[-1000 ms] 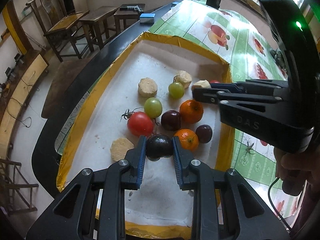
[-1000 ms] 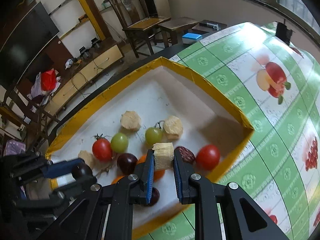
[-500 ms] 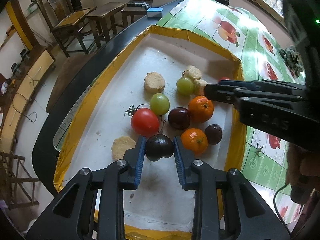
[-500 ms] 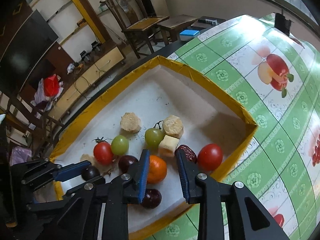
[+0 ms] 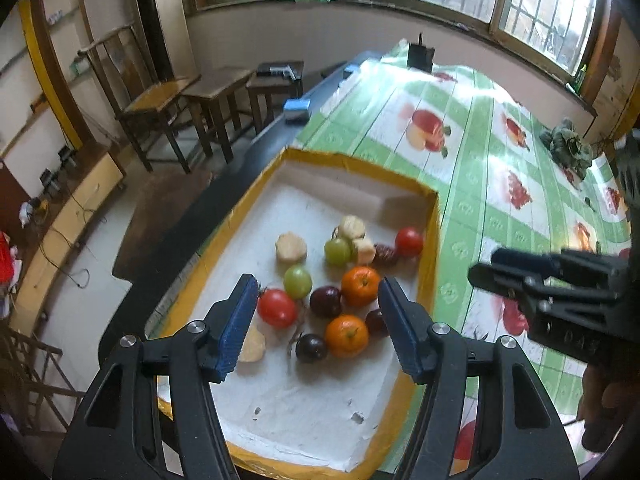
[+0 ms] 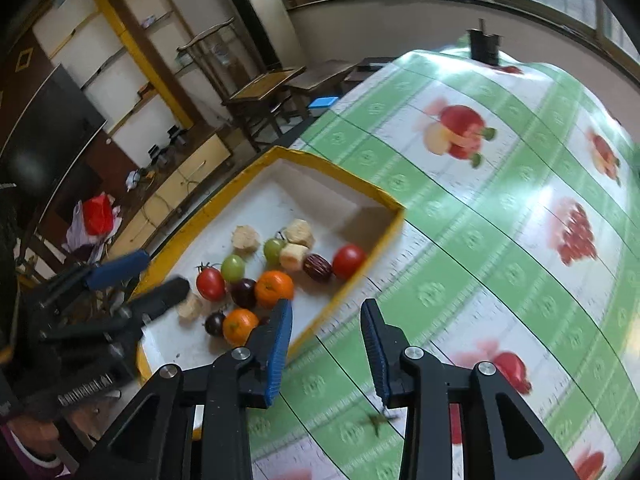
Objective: Organize fruits
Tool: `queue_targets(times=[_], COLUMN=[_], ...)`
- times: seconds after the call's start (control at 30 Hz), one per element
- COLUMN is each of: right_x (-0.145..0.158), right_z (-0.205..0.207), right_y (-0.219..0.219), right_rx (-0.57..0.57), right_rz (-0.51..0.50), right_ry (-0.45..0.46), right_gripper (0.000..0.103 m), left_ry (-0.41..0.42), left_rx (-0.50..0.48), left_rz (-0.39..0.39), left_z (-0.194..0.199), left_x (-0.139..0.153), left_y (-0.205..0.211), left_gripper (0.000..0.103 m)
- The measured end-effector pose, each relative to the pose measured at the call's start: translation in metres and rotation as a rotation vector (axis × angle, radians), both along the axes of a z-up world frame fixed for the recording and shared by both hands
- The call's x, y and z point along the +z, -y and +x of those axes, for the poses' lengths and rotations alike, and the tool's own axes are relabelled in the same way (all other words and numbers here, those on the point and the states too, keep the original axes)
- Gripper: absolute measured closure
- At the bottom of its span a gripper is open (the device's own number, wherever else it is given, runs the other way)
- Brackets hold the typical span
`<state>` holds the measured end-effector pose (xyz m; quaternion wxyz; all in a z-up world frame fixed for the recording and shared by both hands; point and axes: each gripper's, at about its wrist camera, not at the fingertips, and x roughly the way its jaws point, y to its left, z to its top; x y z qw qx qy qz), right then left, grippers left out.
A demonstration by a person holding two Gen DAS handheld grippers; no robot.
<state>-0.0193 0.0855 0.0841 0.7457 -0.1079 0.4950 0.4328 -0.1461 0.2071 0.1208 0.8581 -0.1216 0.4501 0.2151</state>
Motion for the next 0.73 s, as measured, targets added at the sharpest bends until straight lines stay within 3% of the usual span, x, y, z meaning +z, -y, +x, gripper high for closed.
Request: queue_targets(times=[0.73], right_x=[-0.001], right_z=[-0.012], right_y=[0.024], right_rx=[0.012], right_rz=[-0.006], right_ry=[-0.013], right_gripper=[0.069], left_ry=[0.0], left_rx=[0.004], left_rz=[-0.01], left_z=[0.004], left_x=[0.002], left_y=[0.01], left_gripper=[0.04])
